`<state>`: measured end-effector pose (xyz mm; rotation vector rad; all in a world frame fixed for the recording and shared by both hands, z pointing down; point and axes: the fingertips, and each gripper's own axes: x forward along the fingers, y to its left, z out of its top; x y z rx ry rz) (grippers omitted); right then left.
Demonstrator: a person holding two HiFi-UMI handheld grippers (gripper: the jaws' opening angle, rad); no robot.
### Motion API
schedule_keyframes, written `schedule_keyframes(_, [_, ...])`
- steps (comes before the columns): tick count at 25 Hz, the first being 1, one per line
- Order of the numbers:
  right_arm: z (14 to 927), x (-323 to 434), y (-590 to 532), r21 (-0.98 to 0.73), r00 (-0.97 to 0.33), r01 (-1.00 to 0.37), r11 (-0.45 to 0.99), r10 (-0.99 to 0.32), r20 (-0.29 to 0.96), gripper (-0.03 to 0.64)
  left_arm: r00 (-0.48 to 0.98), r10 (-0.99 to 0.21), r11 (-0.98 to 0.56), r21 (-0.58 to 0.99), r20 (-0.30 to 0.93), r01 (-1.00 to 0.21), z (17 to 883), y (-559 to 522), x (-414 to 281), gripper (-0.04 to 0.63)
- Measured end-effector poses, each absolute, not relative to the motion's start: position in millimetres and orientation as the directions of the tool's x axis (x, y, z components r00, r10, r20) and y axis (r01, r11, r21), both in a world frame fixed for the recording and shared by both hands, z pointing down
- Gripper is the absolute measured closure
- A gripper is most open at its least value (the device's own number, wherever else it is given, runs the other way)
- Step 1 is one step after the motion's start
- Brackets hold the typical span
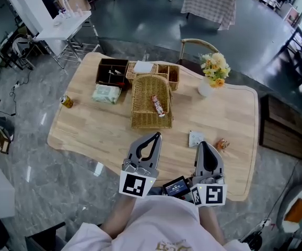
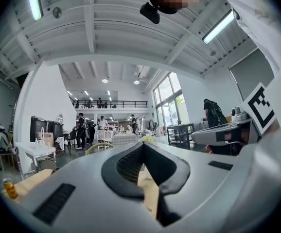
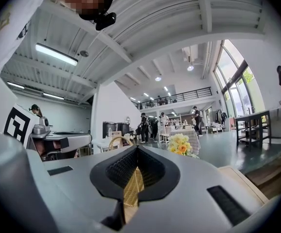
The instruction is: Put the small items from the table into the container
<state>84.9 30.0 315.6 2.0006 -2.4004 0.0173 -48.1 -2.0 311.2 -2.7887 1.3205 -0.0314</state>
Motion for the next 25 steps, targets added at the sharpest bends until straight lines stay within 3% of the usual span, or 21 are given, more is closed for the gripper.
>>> schedule_keyframes(13, [327.4,120.7,31.3,-0.038,-0.156,-0.987,0.154,-0.987,0.05,0.598,0.644,-0.765,-0.642,-0.074,-0.012,-0.763,314.7,-2.8,-22.8,0.592])
schedule_keyframes(25, [393.4,164.7,30.2,-0.08,-0.137,-0.989,0.122,-0.967,0.217,0.598,0.678,-0.731,-0.682,-0.065,0.081,-0.728,362.9,-14.1,16.3,0.592])
